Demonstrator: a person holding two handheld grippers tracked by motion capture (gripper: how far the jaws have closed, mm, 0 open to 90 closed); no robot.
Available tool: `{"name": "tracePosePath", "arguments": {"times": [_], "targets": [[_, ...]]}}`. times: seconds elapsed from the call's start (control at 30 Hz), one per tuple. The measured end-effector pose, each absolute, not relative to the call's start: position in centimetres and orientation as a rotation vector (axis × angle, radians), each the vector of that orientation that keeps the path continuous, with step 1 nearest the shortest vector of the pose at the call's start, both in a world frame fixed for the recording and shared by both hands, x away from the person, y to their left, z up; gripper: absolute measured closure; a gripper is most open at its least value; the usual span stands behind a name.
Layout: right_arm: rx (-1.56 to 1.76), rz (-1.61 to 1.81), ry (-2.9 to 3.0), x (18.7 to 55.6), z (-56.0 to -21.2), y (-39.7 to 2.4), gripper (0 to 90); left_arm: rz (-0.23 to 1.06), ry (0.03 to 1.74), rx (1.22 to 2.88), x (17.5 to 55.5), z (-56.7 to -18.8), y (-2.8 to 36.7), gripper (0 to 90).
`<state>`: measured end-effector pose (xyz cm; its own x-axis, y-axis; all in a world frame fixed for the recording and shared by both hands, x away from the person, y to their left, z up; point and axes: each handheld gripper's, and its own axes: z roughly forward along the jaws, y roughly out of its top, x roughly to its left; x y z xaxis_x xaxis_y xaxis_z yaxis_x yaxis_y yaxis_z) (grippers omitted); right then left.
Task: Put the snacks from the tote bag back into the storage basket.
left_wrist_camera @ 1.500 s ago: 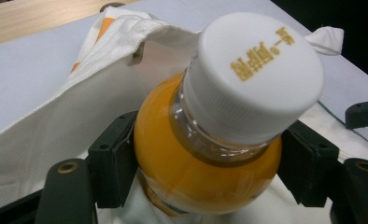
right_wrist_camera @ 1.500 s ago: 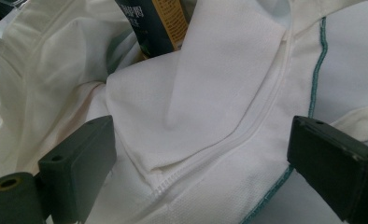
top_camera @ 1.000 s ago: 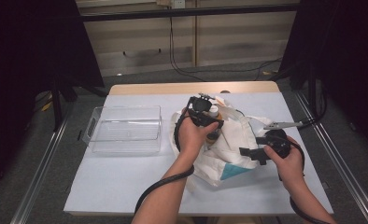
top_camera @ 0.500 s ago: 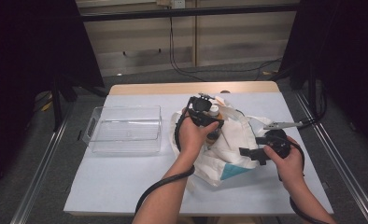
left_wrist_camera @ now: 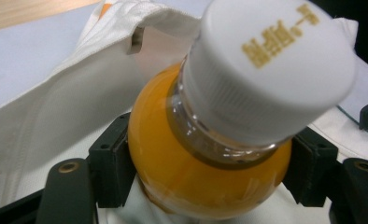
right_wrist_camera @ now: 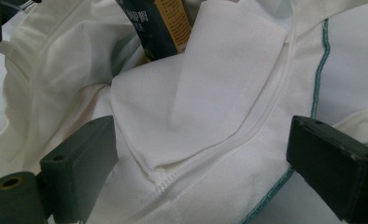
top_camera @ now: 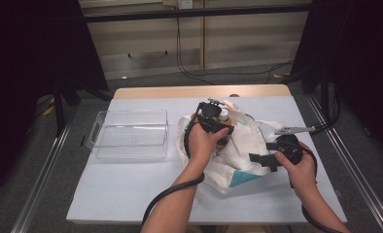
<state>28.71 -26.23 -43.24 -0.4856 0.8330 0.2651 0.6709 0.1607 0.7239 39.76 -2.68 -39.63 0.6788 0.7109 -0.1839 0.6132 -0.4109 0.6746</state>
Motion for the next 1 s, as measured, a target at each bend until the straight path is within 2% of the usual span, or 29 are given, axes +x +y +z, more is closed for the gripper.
{"name": "tracePosePath", "arguments": {"times": [0.37,0.73,1.0], "targets": [[1.483,1.230,2.240,28.7,-43.3,-26.2,8.3,0.124,1.034,2.162,39.9,-37.9,-2.0,29.9],[1.465,1.228,2.249,28.7,-43.3,-26.0,8.3,0.070,0.996,2.221,40.2,-33.3,-1.1,29.9],[1.472,1.233,2.250,28.7,-43.2,-26.0,8.3,0.052,1.004,2.263,40.4,-31.7,-0.3,29.9]]}}
